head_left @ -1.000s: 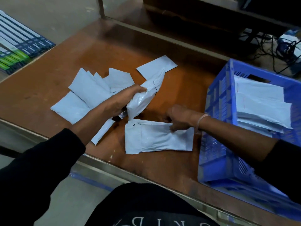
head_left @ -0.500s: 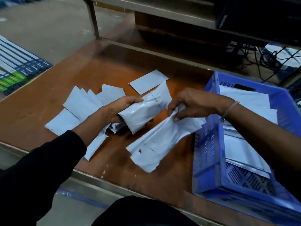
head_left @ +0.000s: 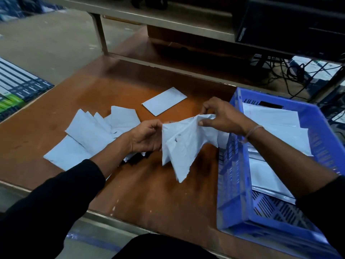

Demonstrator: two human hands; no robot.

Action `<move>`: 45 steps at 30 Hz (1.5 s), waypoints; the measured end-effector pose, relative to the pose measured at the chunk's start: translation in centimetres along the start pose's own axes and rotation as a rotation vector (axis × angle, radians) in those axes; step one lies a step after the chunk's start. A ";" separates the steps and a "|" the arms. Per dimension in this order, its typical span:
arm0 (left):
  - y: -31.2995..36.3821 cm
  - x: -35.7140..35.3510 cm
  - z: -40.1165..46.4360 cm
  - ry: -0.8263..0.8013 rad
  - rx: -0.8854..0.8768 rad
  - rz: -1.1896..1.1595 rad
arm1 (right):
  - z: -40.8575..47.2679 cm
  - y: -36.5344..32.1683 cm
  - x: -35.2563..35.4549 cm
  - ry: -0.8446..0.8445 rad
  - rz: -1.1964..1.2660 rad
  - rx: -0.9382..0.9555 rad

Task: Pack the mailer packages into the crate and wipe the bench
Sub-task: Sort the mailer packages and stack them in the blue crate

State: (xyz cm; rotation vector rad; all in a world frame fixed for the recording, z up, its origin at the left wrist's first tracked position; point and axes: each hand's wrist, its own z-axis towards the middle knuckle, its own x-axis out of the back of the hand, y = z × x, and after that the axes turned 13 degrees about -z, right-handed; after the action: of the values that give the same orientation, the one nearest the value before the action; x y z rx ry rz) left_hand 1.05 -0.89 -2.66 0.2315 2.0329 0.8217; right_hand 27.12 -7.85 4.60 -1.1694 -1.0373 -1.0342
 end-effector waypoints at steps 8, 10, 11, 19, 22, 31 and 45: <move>0.2 -1.4 0.7 0.033 0.025 0.078 | 0.4 -0.8 -0.7 -0.036 -0.062 0.102; 0.7 -1.4 0.4 0.018 0.045 0.173 | 0.7 -1.2 -0.3 -0.042 -0.118 0.141; 1.0 -1.2 0.3 -0.017 0.057 0.240 | 0.8 -1.3 -0.1 -0.043 -0.134 0.145; 3.4 -2.4 -0.5 0.029 -0.107 1.216 | 1.9 -1.8 0.3 0.005 -0.148 0.162; 3.9 -3.3 -0.4 0.123 -0.295 1.532 | 1.7 -1.0 1.1 0.050 -0.095 0.174; 5.6 -7.9 0.5 0.271 -0.844 1.954 | -0.8 0.5 4.7 0.104 -0.294 0.200; -0.3 -24.2 5.9 -0.101 -1.135 1.955 | -14.3 9.8 14.8 0.271 -0.699 -0.129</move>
State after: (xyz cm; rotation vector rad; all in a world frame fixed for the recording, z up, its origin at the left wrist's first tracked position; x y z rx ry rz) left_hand 19.72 -9.35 11.45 1.5371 0.3366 2.7008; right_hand 40.90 -22.26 15.66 -0.7333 -1.1985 -1.7737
